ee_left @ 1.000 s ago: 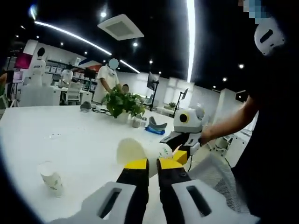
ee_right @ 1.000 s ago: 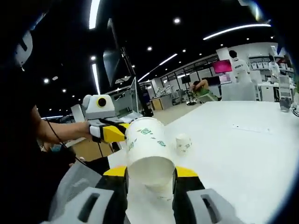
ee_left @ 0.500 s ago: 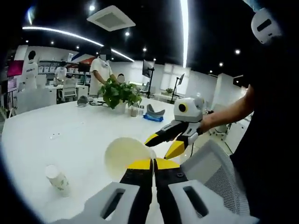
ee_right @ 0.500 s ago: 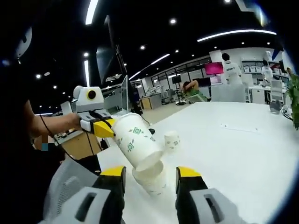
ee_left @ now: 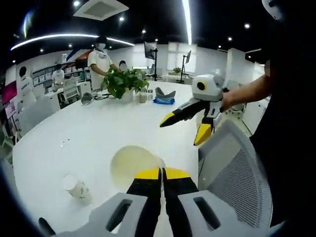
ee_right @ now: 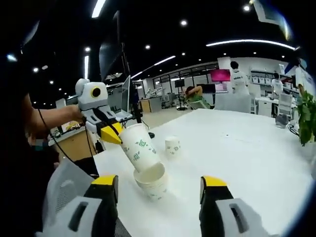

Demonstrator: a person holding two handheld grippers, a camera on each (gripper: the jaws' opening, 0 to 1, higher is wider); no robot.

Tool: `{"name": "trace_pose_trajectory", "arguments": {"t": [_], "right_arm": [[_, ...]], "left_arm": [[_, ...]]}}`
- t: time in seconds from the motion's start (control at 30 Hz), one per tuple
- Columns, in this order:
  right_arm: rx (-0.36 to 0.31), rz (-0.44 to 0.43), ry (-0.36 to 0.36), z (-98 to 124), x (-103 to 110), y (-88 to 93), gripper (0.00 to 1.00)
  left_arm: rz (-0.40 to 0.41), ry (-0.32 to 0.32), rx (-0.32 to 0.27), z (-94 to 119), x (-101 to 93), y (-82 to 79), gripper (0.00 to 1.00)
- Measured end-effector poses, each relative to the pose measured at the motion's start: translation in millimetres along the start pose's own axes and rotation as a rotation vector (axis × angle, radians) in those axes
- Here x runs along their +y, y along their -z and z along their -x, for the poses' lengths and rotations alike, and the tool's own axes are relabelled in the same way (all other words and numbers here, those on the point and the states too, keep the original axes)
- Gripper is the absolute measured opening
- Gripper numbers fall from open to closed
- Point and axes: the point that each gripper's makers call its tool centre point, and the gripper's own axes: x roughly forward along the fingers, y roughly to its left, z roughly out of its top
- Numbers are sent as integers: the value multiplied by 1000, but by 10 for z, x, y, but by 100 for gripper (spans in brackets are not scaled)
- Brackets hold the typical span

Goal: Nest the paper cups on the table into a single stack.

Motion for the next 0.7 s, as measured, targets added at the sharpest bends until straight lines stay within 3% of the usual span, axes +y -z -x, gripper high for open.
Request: {"name": "trace_pose_trajectory", "arguments": {"t": [0.23,0.7], "right_arm": [[16,36,42,56,15,44,75],[-2,-18,77,155,41,129,76]], "left_arm": [[-50,5,88,-97,36,122,0],[-122,31,217,-371,22,308,0]]}}
